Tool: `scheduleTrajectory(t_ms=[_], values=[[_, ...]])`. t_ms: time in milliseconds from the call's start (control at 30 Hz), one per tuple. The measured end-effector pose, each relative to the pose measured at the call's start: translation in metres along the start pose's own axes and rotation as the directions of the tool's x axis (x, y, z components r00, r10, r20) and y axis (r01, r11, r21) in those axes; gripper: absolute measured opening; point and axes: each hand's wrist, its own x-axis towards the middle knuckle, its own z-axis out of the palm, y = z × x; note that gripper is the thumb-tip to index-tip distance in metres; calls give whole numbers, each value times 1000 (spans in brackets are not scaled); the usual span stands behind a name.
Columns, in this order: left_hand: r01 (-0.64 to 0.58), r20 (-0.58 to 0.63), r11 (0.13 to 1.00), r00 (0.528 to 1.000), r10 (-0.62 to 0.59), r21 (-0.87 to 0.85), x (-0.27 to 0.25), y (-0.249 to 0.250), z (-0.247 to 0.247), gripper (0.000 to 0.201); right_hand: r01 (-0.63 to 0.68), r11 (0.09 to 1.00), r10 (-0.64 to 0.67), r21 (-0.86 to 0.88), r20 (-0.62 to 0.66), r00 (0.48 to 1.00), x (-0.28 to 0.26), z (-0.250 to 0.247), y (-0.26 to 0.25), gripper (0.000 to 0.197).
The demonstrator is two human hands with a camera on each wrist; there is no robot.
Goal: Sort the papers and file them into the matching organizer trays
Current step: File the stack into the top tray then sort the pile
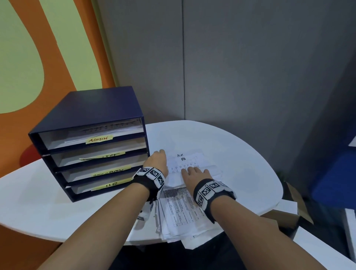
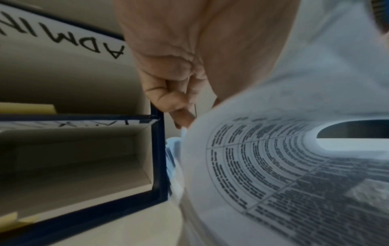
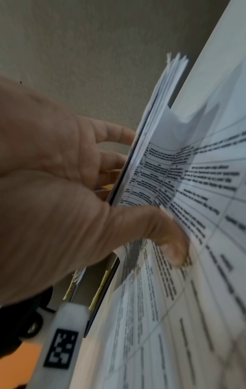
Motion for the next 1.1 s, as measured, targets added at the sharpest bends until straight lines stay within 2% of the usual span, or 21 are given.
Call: scheduleTrajectory(t_ms=[133,200,333,467,600,933,1033,1100], values=[[48,77,999,996,-49,24,8,7,0,53,-3,1000,3,-3,4,1000,-3,1,-1,77],[75,93,997,993,-78,32,9,9,-1,55,-5,1000,5,-1,12,1000,-3,0,0,77],[59,143,990,987,-77,127,6,13,0,48,-10,1000,10,-5,14,1000,-1,1,1,76],[34,206,993,977,-56,109,10,8,-4,30,-32,999,32,-1,20,999,2,2,-2,73],[28,151,993,988,-45,113,5,7,-5,34,-28,1000,28,-3,23,999,4,2,-1,74],[-73,-43,997,996,75,38,-13,-1,-14,22,-18,999,17,39,28,999,2,1,2,79],[-99,-70,990,993,92,-99,-21,-9,-13,15,-24,998,25,59,-3,1000,1,1,2,90],[-82,-32,968,997,77,-239,-25,-17,-10,14,-30,997,37,76,-80,996,2,4,0,98]])
